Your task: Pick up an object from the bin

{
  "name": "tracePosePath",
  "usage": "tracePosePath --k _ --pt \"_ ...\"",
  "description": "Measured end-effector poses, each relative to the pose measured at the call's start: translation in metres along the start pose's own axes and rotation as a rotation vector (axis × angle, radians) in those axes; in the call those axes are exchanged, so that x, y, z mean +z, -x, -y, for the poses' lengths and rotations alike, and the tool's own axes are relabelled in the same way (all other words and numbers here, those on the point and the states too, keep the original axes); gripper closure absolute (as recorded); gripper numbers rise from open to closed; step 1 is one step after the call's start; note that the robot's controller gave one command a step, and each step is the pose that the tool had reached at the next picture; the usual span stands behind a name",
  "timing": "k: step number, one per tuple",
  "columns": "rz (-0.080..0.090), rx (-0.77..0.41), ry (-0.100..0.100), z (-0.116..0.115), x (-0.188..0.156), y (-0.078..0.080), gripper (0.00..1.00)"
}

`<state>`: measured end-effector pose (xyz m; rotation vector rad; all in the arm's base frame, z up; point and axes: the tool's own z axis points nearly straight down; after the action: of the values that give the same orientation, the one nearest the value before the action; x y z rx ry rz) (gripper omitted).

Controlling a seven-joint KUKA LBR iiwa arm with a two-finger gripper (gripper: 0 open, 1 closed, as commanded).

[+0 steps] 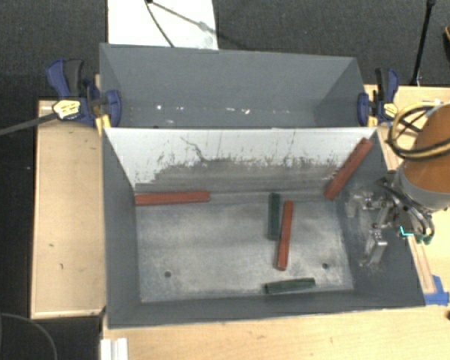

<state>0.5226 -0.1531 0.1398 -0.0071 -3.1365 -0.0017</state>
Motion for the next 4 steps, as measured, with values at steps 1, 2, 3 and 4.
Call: tracePosePath --k 1,2,3,4 --pt "0.006 -0.509 0.002 -0.101 0.07 0.035 0.0" --pt "0.01 -0.988 -0.001 -0.188 0.039 0.019 0.0" --pt "0.007 -1.384 -0.008 -0.131 0.039 0.067 0.0" --pt "0.003 -1.657 -0.003 -0.149 0.07 0.065 0.0"
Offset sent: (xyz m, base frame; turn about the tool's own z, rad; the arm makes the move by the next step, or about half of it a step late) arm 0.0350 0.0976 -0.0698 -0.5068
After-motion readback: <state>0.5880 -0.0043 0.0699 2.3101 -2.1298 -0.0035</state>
